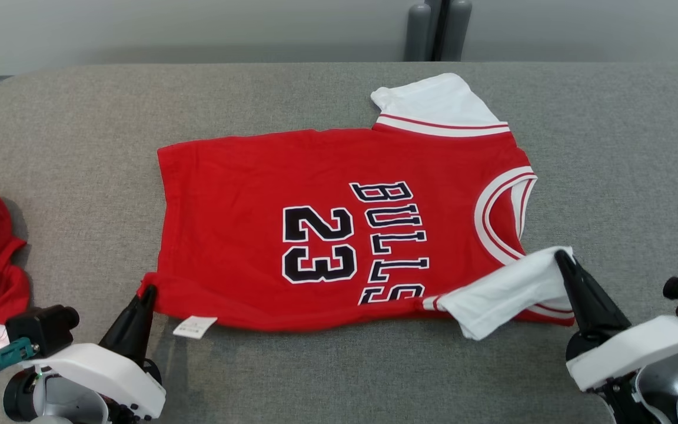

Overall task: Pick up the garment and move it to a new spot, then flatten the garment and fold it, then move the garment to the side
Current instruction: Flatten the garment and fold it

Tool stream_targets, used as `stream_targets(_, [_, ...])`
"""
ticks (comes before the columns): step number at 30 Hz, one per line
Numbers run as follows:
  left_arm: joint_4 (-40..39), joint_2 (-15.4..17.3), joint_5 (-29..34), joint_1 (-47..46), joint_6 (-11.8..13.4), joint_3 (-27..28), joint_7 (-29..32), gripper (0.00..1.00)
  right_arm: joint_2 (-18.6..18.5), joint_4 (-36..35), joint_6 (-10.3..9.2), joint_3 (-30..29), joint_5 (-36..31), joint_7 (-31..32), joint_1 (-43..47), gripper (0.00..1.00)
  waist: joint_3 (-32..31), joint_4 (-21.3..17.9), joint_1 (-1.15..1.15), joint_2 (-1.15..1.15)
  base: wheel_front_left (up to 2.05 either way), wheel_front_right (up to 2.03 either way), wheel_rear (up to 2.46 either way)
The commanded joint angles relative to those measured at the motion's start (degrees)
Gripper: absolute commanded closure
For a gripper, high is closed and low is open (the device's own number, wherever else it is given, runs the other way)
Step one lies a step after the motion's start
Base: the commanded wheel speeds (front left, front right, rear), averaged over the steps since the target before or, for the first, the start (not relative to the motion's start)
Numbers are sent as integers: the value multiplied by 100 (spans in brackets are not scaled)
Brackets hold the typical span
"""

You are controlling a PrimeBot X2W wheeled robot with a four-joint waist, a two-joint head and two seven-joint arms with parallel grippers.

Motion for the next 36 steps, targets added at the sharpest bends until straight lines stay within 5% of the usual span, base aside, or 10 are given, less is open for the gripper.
stream_targets(1, [-16, 34, 28, -134, -41, 59, -39, 100, -24, 57, 4, -49, 10, -61, -183, 100, 87, 31, 0, 0, 0, 0, 0])
stream_targets(15, [555, -162, -60, -917, -297, -16, -30, 100, -90, 1293, 4, 28, -18, -90, -1613, 100, 636, 148, 0, 0, 0, 0, 0])
stream_targets(16, [614, -189, -56, -960, -317, -32, -50, 83, -100, 1361, 4, 40, -31, -131, -1667, 100, 657, 151, 0, 0, 0, 0, 0])
stream_targets(17, [663, -208, -53, -1004, -352, -41, -84, 34, -94, 1423, 4, 45, 1, -174, -1707, 100, 669, 155, 0, 0, 0, 0, 0])
stream_targets(18, [711, -224, -37, -1036, -379, -46, -135, 0, -93, 1445, 4, 45, 24, -250, -1726, 92, 682, 157, 0, 0, 0, 0, 0])
stream_targets(19, [756, -242, -13, -1069, -411, -56, -177, 0, -115, 1448, 4, 60, 8, -346, -1755, 55, 692, 160, 0, 0, 0, 0, 0])
stream_targets(20, [788, -267, 17, -1097, -422, -61, -256, 0, -119, 1458, 4, 77, 26, -439, -1770, 0, 701, 164, 0, 0, 0, 0, 0])
stream_targets(25, [886, -357, 307, -1162, -438, -56, -838, 0, -310, 1338, 4, 175, -276, -1188, -1688, 0, 680, 177, 0, 0, 0, 0, 0])
stream_targets(36, [423, -532, 1404, -1202, 6, 311, -1758, 0, -723, 844, 4, 266, -1227, -2633, -1366, 0, 376, 144, 0, 0, 0, 0, 0])
